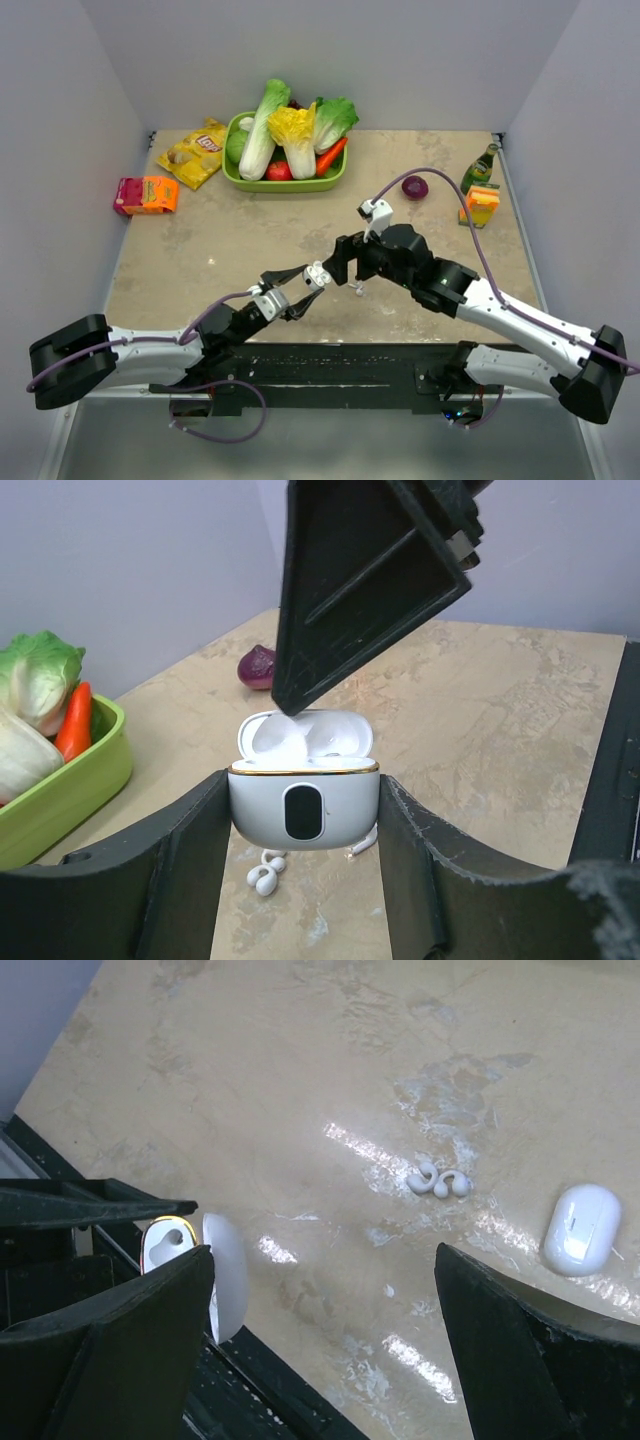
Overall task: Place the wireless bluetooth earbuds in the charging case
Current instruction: Open the charging case.
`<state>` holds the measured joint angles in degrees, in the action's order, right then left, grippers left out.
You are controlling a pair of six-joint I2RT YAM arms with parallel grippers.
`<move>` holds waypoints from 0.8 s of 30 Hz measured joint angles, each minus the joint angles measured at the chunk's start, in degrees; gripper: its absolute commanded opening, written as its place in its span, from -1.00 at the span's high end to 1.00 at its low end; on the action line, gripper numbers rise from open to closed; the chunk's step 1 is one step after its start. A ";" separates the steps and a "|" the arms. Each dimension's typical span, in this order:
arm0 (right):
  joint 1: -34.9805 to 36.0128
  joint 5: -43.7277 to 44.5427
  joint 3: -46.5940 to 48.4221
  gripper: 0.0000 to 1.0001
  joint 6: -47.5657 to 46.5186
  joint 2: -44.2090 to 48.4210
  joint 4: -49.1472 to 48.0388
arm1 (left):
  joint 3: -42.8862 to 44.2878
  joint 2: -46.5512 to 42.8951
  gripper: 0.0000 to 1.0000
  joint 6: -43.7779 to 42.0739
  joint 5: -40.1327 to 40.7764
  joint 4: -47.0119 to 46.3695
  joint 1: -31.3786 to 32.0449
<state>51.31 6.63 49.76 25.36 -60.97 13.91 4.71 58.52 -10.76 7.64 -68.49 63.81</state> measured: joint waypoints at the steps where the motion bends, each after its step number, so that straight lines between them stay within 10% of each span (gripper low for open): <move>1: 0.00 -0.33 -0.66 -0.84 0.11 0.72 -0.74 | 0.00 -0.07 1.00 0.00 0.02 -0.04 0.04; 24: -3.43 -17.18 -4.37 -0.19 8.44 1.60 -12.20 | -0.87 -1.49 1.00 -1.05 0.74 -3.39 0.66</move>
<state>47.88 -10.55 45.39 33.80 -59.37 1.72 3.84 57.04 -11.81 8.38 -71.88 64.47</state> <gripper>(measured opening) 0.628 0.584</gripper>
